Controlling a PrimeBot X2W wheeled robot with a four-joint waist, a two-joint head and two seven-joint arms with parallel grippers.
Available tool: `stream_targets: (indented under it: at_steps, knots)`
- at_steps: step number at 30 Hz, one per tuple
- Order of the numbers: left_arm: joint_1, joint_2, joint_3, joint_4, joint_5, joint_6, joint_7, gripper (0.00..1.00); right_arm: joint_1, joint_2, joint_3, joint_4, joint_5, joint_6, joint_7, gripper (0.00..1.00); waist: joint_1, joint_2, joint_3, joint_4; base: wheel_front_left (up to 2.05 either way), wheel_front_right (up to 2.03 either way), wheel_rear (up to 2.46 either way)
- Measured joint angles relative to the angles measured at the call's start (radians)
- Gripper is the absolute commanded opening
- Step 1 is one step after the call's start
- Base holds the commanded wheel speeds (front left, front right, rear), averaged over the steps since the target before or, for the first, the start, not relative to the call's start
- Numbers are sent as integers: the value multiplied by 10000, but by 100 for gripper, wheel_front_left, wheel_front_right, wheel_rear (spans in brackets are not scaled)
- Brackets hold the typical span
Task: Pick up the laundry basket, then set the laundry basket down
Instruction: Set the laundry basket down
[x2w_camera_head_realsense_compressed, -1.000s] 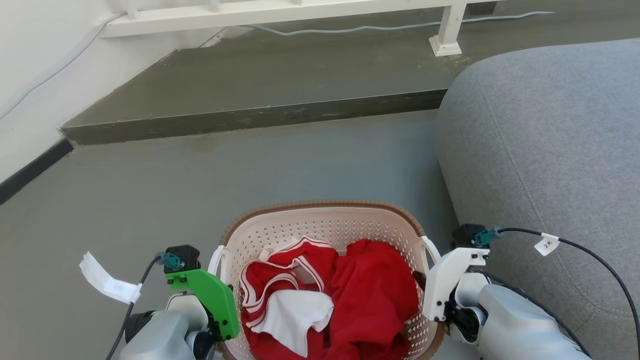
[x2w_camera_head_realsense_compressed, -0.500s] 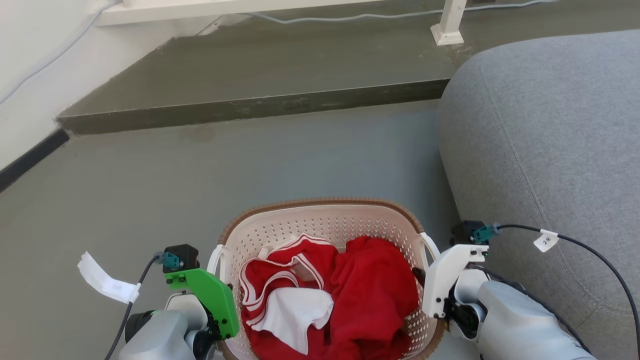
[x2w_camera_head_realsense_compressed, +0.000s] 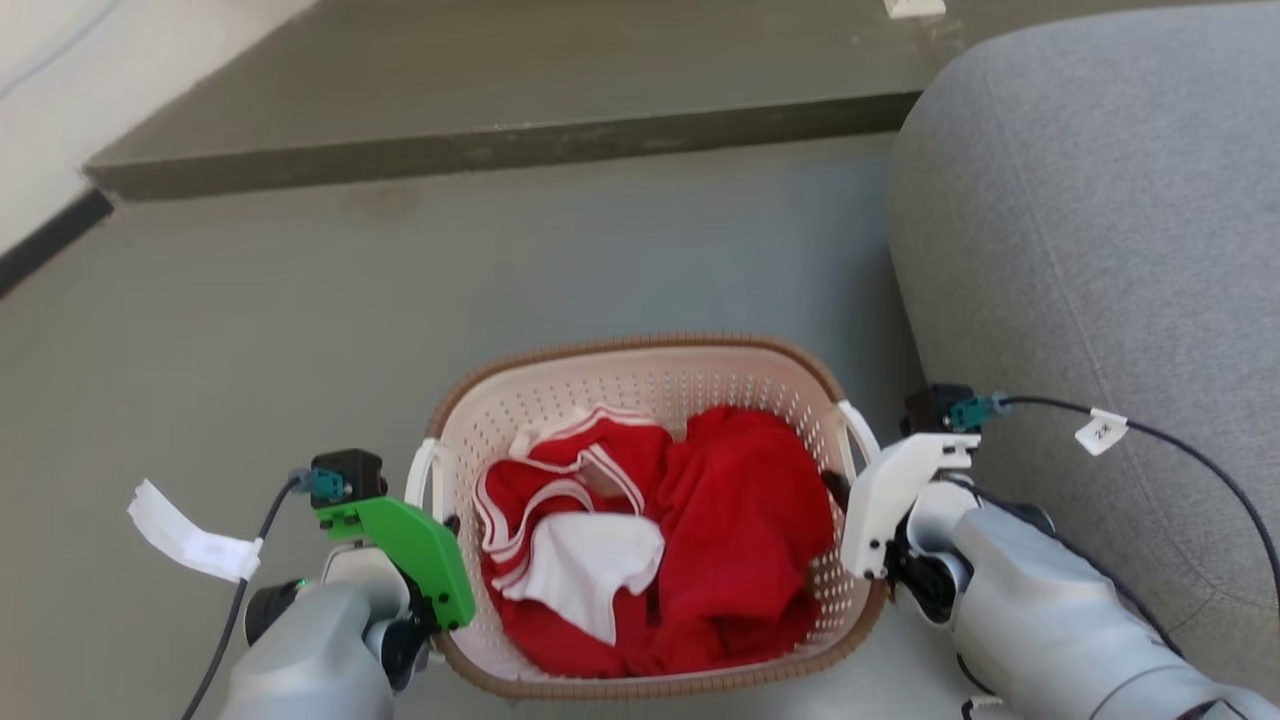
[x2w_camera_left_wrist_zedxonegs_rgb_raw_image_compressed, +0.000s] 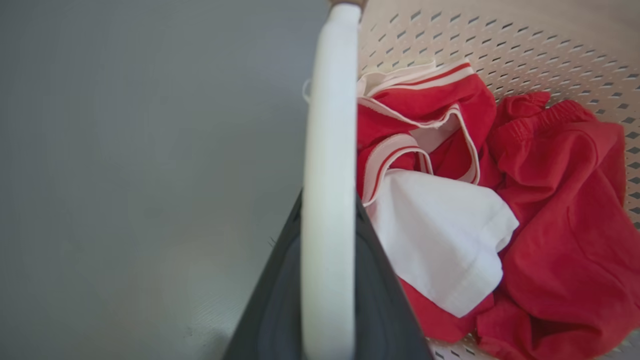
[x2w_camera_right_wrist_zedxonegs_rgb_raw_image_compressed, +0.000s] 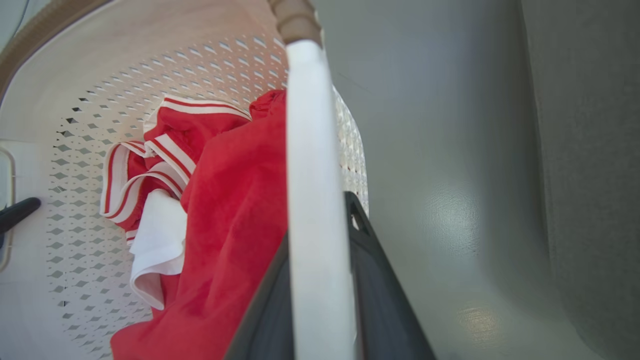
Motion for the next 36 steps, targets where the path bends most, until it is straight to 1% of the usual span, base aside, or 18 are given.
stream_targets:
  at_steps: [10,24,33,36]
  knots:
    - [-676,13,56,-115,0,0,-545,0,-815,-46,0,25,-58,-71,-523,0,0,0,1105,54,0,0,0]
    - [-1617,127,276,-539,-29,0,-1262,0,-2031,-127,-23,123,-355,-61,-1306,0,2,0,3160,139,0,0,0]
    - [-2445,196,272,-723,-71,4,-1478,0,-2784,-196,-71,157,-481,-63,-1745,0,3,0,4449,131,0,0,0]
    - [-2828,236,299,-744,-71,10,-1490,0,-3128,-207,-123,159,-483,-69,-1896,0,3,0,5027,117,0,0,0]
